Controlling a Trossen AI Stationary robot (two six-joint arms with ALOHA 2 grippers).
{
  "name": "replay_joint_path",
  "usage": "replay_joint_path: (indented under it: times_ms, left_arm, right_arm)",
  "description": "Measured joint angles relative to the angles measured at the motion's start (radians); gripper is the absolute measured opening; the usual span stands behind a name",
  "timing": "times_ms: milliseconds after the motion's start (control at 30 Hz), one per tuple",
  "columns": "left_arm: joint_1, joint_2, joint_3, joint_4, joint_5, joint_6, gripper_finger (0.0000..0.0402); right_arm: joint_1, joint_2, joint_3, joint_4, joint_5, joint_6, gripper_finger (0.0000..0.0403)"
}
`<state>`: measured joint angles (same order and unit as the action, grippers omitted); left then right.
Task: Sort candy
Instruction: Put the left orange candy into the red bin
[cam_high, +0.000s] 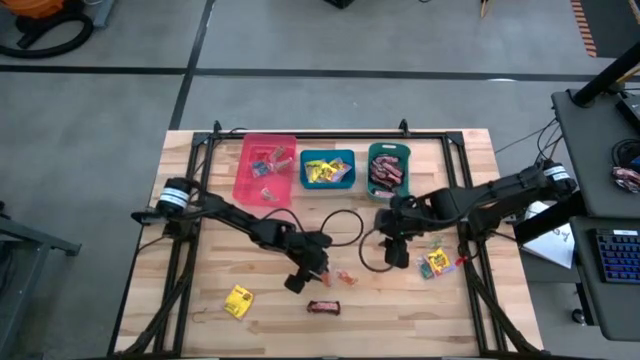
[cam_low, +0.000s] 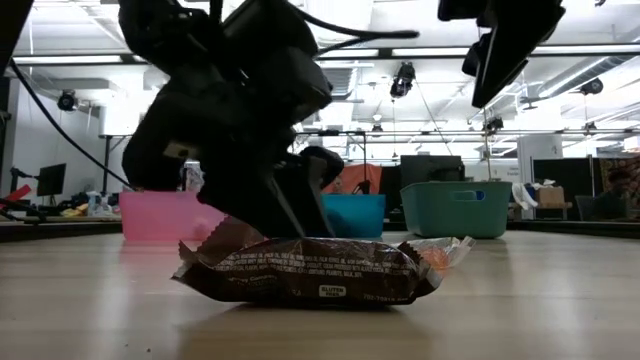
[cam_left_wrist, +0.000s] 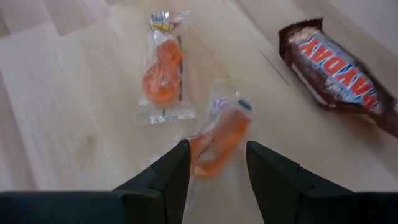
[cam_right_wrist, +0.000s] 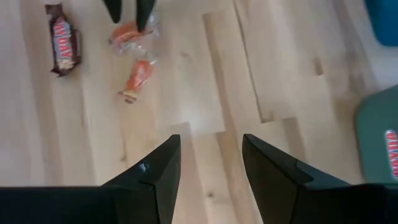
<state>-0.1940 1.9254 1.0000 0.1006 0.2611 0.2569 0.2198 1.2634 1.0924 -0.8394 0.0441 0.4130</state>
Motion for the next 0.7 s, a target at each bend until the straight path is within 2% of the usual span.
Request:
replay_joint_path:
  times_ms: [333,700]
  left_arm:
    - [0.001,0.048,0.0,0.065,0.004,0.0,0.013]
    - [0.001,0.048,0.0,0.059,0.003,-0.004,0.0009]
  right_arm:
    - [0.069,0.0,0.0,0.004,0.008,0.088,0.0162]
    - [0.084,0.0,0.0,0.007,0.009,0.108,0.0155]
